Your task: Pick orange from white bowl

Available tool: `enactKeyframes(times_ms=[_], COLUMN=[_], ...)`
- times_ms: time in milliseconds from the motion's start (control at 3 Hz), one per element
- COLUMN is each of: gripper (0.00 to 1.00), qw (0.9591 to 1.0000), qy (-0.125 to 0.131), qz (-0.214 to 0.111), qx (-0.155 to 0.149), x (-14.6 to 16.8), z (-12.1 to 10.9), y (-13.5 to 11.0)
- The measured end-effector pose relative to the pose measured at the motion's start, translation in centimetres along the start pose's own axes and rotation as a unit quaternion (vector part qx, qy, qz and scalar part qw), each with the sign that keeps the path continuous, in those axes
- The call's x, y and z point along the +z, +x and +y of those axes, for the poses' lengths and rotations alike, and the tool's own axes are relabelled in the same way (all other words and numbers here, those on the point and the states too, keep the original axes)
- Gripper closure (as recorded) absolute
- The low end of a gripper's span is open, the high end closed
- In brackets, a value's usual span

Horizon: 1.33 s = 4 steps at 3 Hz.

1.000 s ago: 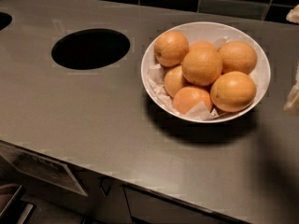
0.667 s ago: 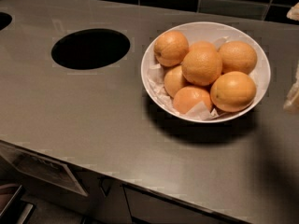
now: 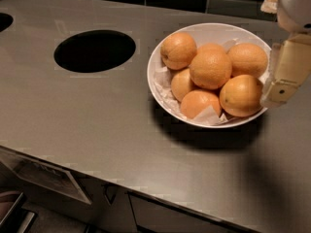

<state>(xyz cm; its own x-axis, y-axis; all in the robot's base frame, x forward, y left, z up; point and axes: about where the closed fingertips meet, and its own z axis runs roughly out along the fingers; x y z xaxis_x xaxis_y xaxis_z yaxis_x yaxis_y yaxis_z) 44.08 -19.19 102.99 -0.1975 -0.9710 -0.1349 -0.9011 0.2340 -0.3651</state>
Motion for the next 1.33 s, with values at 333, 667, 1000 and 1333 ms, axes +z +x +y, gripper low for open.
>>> enactKeyframes(times_ms=[333,667,1000,1333], gripper=[0.0,0.0,0.0,0.0], qw=[0.9998,0.9997,0.9997,0.9988], qy=[-0.008,-0.021,-0.019,-0.034], qz=[-0.004,-0.007,-0.012,-0.019], qx=[-0.019,-0.01,-0.013,-0.029], x=[1.2,4.1,4.2,5.4], z=[-0.4,-2.6,-2.7,-2.5], y=[-2.3,-4.8,-5.3,-6.8])
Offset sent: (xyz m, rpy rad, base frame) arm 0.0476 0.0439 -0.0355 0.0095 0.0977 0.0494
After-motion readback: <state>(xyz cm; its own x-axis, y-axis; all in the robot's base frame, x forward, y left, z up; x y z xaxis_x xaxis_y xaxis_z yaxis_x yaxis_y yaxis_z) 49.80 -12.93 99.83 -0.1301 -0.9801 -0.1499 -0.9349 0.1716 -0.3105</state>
